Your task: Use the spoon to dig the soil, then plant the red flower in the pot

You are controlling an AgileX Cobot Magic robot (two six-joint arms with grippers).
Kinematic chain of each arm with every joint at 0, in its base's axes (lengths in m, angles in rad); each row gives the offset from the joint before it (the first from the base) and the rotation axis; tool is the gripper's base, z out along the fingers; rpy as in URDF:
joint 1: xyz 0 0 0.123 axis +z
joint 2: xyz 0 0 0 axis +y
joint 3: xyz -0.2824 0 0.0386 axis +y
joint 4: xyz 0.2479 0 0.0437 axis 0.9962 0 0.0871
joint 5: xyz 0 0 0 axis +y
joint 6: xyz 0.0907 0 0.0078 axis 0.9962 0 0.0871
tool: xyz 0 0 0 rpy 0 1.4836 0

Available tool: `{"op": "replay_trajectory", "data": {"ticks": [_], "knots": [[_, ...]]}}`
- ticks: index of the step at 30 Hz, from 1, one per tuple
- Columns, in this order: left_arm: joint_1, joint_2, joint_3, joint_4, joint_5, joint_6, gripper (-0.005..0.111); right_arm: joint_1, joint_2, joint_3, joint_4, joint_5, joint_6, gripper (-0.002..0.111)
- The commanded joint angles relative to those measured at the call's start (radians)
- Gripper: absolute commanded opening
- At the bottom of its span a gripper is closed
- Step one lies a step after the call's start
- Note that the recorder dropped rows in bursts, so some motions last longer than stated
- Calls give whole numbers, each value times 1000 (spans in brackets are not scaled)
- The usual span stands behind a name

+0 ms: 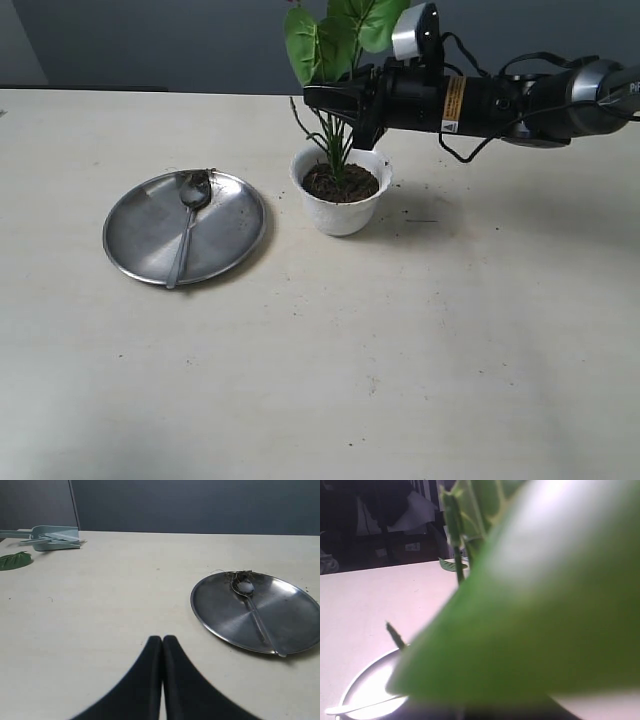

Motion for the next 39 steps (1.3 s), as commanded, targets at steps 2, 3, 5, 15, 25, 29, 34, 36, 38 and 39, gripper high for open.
{"op": "replay_trajectory", "data": {"ticks": [2,3,5,15,25,29,34,36,38,39], "knots": [[-4,-6,5,-6,-6,-1,0,-4,23,17,-124,106,22,-1],[-4,-6,5,-6,-6,-1,0,-4,23,17,-126,114,22,-1],[-4,-6,5,-6,-6,-1,0,-4,23,17,-122,147,22,-1],[-4,-6,5,-6,-6,-1,0,-4,27,17,-100,134,2,-1],[-4,-6,5,-6,-6,-1,0,-4,27,17,-98,130,-25,-1],[-4,-6,5,-6,-6,-1,0,-4,60,17,-74,127,-31,-1],[-4,-6,5,-6,-6,-1,0,-4,95,17,-47,72,-51,-1],[-4,-6,5,-6,-6,-1,0,-4,97,17,-45,80,-56,-1],[-4,-6,5,-6,-6,-1,0,-4,97,17,-59,87,-56,-1],[-4,-6,5,-6,-6,-1,0,-4,97,17,-73,90,-56,-1]]}}
